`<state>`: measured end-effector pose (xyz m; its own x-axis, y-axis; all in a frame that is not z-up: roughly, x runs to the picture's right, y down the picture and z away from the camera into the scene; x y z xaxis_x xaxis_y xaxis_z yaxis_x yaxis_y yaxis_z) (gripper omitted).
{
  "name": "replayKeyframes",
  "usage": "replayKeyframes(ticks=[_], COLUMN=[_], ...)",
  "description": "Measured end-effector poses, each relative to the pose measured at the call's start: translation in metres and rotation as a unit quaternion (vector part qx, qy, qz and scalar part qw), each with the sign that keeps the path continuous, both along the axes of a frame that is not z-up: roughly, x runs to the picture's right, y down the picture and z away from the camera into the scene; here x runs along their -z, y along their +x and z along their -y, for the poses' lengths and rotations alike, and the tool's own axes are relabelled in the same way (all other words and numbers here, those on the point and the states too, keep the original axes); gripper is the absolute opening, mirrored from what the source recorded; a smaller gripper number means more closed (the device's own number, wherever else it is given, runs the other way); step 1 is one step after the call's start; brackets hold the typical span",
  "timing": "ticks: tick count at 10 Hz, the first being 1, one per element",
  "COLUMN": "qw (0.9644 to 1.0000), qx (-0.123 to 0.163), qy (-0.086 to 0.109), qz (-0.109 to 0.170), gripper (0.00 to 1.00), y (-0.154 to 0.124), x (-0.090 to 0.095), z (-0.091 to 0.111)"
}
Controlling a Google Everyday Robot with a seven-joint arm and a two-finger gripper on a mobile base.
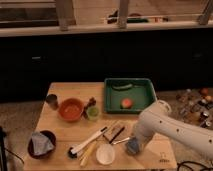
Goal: Place sponge in red bowl
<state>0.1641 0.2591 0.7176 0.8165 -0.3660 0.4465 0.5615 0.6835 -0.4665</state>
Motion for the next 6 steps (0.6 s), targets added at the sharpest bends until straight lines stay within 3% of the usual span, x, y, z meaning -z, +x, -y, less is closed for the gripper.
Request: replayKeyframes(ticks=[3,6], qw=[1.0,0.9998], qx=[0.002,0.01], qy=[0.009,0.012], qz=[0.003,0.007], gripper=[0.0,0.0], y=[0.004,-0.001], x=[0.002,0.003], z=[0.027,0.041])
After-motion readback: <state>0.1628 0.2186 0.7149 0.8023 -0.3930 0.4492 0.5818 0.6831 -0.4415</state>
